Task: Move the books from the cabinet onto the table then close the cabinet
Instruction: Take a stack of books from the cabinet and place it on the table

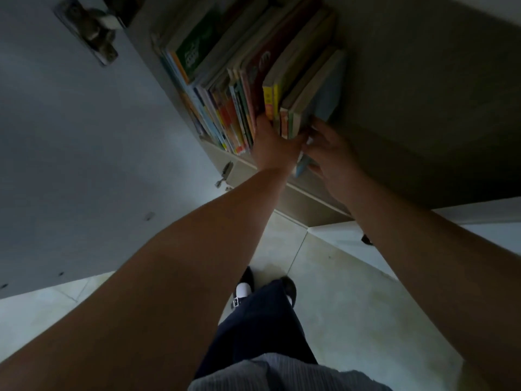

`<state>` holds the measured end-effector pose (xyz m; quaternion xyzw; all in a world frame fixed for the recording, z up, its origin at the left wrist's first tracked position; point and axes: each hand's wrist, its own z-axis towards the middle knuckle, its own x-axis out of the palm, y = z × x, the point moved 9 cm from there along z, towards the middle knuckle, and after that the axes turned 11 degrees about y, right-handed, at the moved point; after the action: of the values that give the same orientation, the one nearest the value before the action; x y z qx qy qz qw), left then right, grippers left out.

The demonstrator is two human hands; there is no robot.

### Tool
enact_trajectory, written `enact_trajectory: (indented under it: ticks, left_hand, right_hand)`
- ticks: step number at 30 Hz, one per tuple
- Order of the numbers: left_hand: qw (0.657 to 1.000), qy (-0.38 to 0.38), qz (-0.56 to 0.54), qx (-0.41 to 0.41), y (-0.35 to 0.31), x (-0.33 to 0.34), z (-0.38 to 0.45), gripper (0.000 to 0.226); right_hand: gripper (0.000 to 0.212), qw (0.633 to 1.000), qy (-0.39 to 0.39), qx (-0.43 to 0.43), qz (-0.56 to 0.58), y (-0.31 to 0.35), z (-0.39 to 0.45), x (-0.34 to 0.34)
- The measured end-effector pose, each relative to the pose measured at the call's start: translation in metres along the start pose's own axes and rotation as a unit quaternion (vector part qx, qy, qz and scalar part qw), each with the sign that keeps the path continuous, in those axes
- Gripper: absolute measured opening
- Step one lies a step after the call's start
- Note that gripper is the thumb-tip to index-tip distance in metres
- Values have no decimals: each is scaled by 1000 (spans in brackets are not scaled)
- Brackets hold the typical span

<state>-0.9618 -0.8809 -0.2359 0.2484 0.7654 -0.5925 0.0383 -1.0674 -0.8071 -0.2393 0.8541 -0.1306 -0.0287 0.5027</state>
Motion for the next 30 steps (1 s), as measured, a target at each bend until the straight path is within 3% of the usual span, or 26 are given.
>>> enact_trajectory:
  ticks: [7,11,14,16,19,23,27,30]
  left_hand:
    - [995,27,-90,-24,5,-7,-4,64]
    - [973,114,-200,-27,2,-9,-22,55]
    - [941,202,-264,-61,-2,-15,-46,29]
    - [922,243,-284,-96,0,-22,-65,25]
    - [908,258,-305,-128,5,-42,-96,40]
    - [899,241,-334,-150,10,-70,-141,17]
    - [895,207,-356,-173,19,-97,-183,19]
    - [895,162,-375,-180,28,-120,-213,21]
  right_hand:
    - [53,998,-23,13,-59,4,-13,-15]
    - [70,979,-114,16,-170,17,-39,-42]
    - [87,978,-145,18,-152,21,-58,-52]
    - [90,989,-112,31,-90,17,-68,-45]
    - [111,996,-30,81,19,3,-92,-25]
    - [93,980,103,146,83,-11,-120,5]
    - [121,965,166,199,26,-22,-141,28]
    - [101,961,195,192,-28,-16,-153,50]
